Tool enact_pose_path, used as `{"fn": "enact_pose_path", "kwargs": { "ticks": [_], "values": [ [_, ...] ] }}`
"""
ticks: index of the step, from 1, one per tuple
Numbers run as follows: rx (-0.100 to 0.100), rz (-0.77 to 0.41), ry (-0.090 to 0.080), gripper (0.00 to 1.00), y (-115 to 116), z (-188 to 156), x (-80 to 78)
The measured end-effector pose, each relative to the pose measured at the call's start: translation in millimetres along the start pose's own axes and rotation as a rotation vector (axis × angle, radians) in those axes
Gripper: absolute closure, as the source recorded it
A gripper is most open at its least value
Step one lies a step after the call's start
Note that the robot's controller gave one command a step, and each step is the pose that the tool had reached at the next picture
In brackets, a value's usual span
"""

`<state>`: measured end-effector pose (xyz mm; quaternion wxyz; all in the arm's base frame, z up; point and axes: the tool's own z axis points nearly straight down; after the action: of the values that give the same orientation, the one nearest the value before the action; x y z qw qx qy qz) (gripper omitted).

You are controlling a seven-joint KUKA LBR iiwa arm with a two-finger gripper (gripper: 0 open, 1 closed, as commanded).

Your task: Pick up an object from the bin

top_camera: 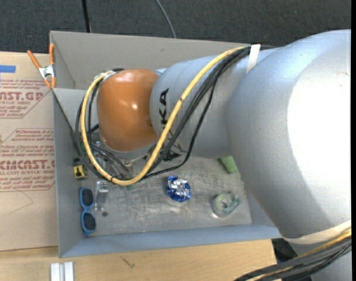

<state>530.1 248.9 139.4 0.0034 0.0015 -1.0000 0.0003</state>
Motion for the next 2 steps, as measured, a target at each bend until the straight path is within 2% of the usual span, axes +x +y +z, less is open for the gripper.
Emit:
{"fn": "enact_pose_path", "kwargs": {
  "ticks": [1, 2],
  "values": [
    [0.003, -0.35, -0.01, 0.0, -6.3, 68.3, 27.8],
    [-0.002, -0.351, -0.01, 1.0, -3.2, 66.3, 27.9]
  ]
}}
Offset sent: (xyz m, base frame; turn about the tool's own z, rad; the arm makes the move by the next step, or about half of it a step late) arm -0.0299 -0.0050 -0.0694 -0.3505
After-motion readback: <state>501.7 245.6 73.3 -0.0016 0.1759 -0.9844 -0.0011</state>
